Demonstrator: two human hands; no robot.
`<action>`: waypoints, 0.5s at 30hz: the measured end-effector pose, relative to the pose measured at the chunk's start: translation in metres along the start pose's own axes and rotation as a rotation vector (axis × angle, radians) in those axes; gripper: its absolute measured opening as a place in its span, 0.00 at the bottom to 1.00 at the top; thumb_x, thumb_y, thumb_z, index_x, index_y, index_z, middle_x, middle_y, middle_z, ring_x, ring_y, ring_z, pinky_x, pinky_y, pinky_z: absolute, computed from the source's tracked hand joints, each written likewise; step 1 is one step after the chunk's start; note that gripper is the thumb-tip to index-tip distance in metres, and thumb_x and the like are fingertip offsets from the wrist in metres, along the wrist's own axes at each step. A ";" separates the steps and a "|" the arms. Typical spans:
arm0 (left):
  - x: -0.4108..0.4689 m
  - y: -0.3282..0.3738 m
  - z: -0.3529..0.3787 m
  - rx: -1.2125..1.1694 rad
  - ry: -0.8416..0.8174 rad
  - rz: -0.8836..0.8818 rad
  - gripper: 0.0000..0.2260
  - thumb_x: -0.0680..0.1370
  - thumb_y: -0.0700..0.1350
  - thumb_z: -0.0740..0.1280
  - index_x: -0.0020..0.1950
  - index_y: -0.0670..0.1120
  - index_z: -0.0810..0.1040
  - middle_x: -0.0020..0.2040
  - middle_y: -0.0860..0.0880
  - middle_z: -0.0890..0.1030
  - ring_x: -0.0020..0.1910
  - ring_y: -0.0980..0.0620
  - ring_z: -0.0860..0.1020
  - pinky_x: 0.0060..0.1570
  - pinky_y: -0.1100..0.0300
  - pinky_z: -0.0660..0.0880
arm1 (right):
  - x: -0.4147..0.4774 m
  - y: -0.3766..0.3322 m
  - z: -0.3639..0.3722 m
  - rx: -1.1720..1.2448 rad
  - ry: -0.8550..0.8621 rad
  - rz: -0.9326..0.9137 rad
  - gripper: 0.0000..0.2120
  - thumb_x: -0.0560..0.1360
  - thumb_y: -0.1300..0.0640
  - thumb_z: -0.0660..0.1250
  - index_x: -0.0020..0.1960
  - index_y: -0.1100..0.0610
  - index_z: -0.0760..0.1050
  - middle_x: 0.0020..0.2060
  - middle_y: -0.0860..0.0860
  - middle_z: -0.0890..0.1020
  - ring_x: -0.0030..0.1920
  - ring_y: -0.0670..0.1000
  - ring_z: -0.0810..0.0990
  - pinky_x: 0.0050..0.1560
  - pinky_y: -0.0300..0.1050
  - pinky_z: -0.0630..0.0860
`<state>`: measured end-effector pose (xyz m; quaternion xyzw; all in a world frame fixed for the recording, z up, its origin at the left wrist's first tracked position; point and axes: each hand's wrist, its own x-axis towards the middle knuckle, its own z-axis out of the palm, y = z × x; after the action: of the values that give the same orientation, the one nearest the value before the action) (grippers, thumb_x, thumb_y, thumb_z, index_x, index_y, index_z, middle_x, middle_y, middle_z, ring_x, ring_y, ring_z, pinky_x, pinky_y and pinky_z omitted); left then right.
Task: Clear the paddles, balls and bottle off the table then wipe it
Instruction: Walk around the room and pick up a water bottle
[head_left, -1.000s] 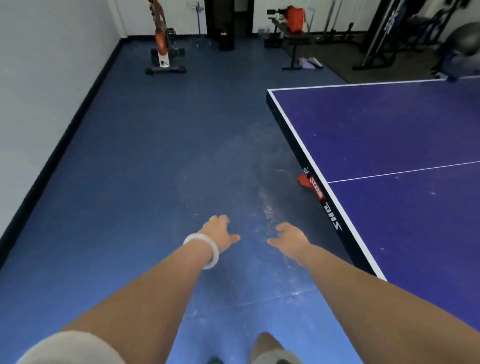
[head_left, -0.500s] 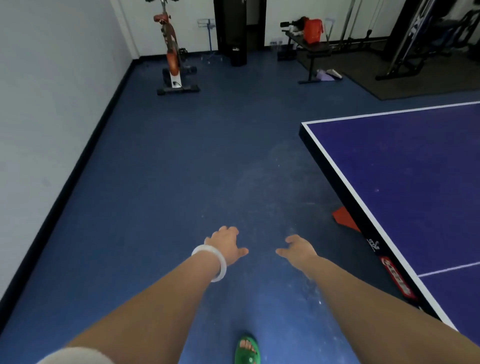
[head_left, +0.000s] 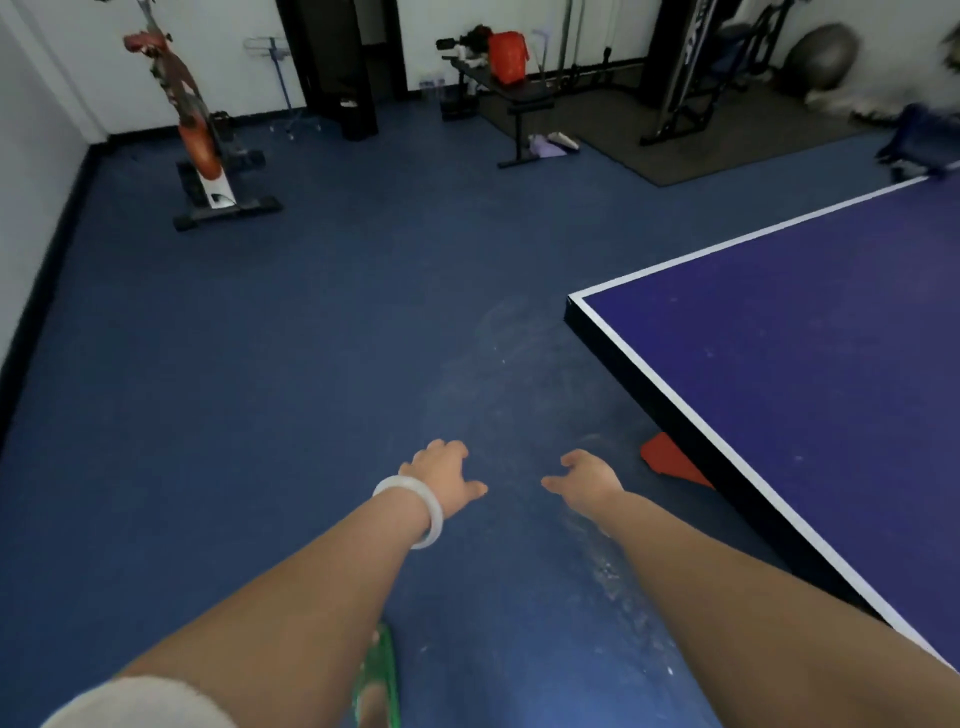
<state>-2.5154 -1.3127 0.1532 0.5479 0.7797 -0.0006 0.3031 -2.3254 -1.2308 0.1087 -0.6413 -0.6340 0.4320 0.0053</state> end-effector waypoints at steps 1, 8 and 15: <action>0.020 -0.006 -0.013 0.012 -0.008 0.030 0.25 0.79 0.56 0.65 0.73 0.48 0.66 0.68 0.48 0.69 0.66 0.45 0.70 0.66 0.49 0.67 | 0.013 -0.011 0.000 0.018 0.018 0.024 0.29 0.79 0.51 0.67 0.75 0.58 0.62 0.68 0.53 0.72 0.52 0.50 0.75 0.49 0.41 0.70; 0.154 -0.039 -0.110 0.144 -0.093 0.231 0.25 0.79 0.56 0.65 0.73 0.48 0.65 0.69 0.49 0.68 0.66 0.45 0.70 0.65 0.48 0.67 | 0.089 -0.088 -0.014 0.157 0.177 0.185 0.27 0.79 0.52 0.67 0.74 0.58 0.64 0.70 0.55 0.71 0.65 0.55 0.73 0.52 0.42 0.69; 0.271 0.003 -0.171 0.207 -0.157 0.427 0.25 0.80 0.56 0.64 0.73 0.48 0.65 0.69 0.49 0.68 0.67 0.45 0.69 0.67 0.48 0.67 | 0.154 -0.133 -0.050 0.303 0.337 0.287 0.27 0.79 0.51 0.67 0.74 0.57 0.64 0.68 0.54 0.73 0.55 0.51 0.75 0.49 0.41 0.69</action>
<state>-2.6521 -1.0227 0.1653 0.7267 0.6160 -0.0592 0.2983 -2.4320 -1.0515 0.1289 -0.7796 -0.4548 0.4053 0.1453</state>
